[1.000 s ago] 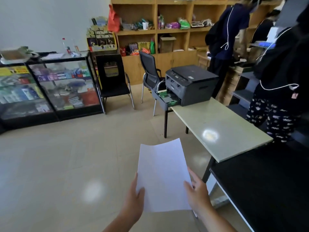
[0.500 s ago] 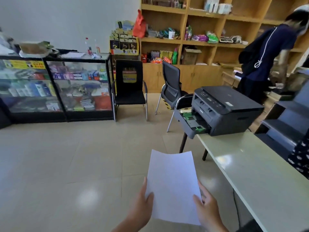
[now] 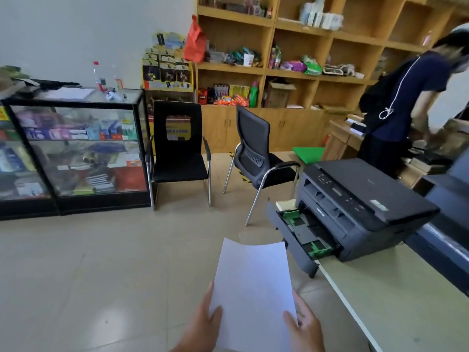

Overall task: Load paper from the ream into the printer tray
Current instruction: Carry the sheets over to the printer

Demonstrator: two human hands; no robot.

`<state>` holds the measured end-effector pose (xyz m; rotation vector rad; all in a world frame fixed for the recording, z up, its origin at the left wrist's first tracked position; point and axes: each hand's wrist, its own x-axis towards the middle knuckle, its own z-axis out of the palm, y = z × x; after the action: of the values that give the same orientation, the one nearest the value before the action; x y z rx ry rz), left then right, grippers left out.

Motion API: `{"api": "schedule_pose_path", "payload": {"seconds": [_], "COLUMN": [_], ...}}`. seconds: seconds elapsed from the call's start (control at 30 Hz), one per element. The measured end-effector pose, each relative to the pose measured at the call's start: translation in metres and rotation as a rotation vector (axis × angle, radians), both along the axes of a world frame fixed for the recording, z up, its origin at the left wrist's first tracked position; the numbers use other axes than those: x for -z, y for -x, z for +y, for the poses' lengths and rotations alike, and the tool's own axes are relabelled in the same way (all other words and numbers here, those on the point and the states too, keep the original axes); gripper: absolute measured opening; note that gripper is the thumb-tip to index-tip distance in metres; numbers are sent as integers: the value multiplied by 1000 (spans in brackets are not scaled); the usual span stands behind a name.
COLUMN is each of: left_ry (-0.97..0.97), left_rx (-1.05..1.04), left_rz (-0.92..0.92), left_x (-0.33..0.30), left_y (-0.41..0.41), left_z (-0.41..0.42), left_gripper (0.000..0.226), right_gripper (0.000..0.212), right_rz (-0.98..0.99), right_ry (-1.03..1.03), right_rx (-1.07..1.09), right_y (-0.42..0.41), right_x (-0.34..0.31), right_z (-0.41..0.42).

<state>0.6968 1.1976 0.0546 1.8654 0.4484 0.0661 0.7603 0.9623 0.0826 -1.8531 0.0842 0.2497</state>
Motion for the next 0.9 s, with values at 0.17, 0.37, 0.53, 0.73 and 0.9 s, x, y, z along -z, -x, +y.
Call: {"api": "schedule_pose_path", "payload": {"seconds": [0.17,0.37,0.53,0.73,0.9], "left_ry": [-106,-220,-281,-273,-159], "left_rx": [27,132,325,595,927], "left_rz": [24,71,69,79,93], "left_x": [-2,-15,-17,-7,5], "left_y": [-119,-249,-342,-429,-492], "left_z": [38,72,76,55,44], "left_gripper": [62,62,61,60,59], "right_gripper": [52,54,38,47,38], "right_rz": [16,164,210,255,275], "right_ry": [-53,-139,-242,-167,-85], "right_rx": [119,198,405,715,887], "right_y": [-107,-216,-265,-299,-311], "right_x": [8,7,6,28,28], "right_z": [41,66,72,62,68]}}
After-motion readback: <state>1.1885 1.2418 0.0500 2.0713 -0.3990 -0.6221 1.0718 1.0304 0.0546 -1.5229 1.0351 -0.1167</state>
